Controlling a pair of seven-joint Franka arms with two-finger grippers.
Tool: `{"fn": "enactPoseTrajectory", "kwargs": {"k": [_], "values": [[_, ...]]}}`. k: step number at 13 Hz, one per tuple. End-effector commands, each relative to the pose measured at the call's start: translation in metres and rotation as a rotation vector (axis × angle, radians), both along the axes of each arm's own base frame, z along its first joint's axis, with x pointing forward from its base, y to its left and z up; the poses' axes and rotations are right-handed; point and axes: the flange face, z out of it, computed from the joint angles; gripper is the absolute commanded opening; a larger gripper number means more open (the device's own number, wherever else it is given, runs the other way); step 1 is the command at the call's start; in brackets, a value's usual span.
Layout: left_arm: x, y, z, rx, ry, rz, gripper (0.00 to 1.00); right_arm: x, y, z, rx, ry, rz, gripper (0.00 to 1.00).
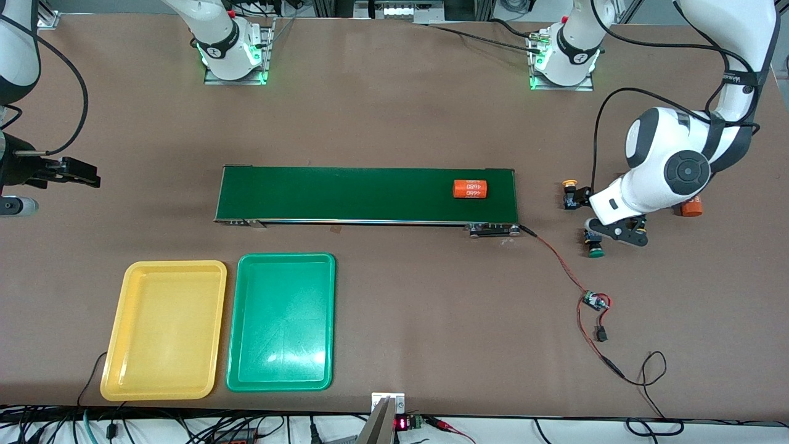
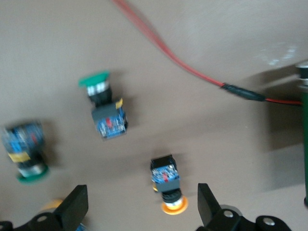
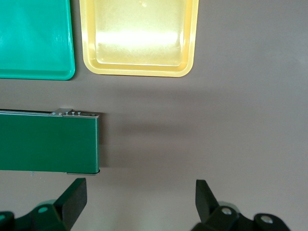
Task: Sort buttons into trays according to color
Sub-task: 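Move the left gripper back to the buttons and grasp a black button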
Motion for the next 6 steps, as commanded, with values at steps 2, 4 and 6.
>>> {"fn": "enactPoseTrajectory", "kwargs": {"k": [2, 4, 6], "values": [[-0.036, 0.004, -0.035, 0.025, 0.029, 0.232, 1.0, -0.003, 0.002, 0.002, 0.007, 0.007, 0.017, 1.0], [-0.039, 0.003, -0.044, 0.022, 0.017, 0.247, 1.0, -0.003, 0.001, 0.002, 0.007, 0.007, 0.016, 1.0], [-0.04, 0.003, -0.057, 0.017, 0.03, 0.252, 1.0, -0.003, 0.001, 0.002, 0.008, 0.006, 0.017, 1.0]]}}
